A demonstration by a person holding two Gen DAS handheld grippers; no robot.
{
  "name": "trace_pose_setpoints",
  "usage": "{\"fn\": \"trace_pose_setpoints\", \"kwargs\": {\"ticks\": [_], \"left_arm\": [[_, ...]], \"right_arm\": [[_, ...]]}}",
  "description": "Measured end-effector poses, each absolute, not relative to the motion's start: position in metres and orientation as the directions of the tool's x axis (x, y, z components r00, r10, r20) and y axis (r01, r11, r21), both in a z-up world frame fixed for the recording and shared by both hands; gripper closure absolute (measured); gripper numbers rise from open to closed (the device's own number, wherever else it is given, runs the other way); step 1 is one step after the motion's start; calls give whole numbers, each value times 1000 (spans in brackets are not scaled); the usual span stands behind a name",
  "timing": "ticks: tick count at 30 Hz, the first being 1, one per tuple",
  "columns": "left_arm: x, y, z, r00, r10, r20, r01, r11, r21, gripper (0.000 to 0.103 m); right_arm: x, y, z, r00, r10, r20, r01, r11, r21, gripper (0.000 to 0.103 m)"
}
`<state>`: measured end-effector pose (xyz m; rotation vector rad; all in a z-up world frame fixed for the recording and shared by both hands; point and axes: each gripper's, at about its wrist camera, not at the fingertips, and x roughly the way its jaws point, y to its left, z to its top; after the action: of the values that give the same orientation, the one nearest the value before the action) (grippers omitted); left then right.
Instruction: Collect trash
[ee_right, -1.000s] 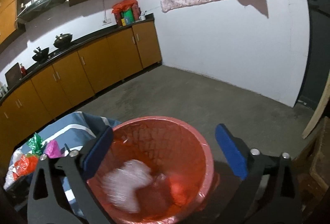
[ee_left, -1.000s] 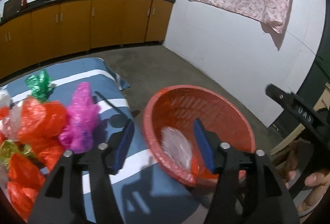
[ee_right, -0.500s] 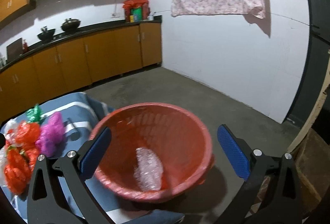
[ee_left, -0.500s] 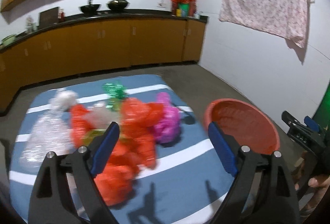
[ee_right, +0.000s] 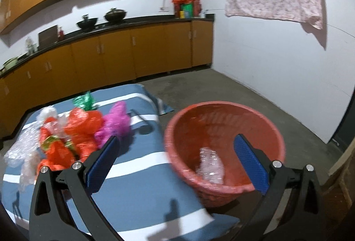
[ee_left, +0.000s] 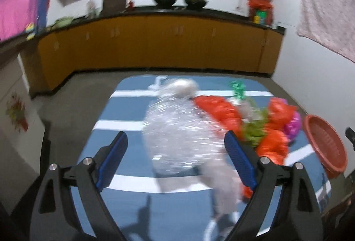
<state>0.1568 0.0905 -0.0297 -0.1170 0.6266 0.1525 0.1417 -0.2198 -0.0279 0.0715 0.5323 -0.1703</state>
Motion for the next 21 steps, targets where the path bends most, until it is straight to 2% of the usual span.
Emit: {"fn": "trace_pose_setpoints", "kwargs": {"ticks": [10, 13, 15, 16, 18, 21], "left_arm": [[196, 125, -73, 703, -5, -711, -196, 960, -200, 21], [200, 128, -82, 690, -47, -722, -184, 954, -237, 29], [204, 127, -85, 683, -68, -728, -176, 951, -254, 46], [205, 128, -86, 680, -72, -730, -176, 950, -257, 50], [206, 130, -88, 680, -77, -729, -173, 950, -261, 69], [205, 132, -87, 689, -69, -721, -166, 954, -250, 86]], "right_arm": [[155, -166, -34, 850, -80, -520, 84, 996, -17, 2], [159, -159, -36, 847, -77, -526, 71, 997, -32, 2], [160, -154, -37, 846, -77, -528, 63, 997, -44, 2], [160, -151, -37, 845, -77, -529, 59, 997, -52, 2], [159, -146, -39, 845, -78, -529, 53, 997, -63, 2], [162, -143, -40, 845, -80, -529, 50, 996, -71, 2]]}}
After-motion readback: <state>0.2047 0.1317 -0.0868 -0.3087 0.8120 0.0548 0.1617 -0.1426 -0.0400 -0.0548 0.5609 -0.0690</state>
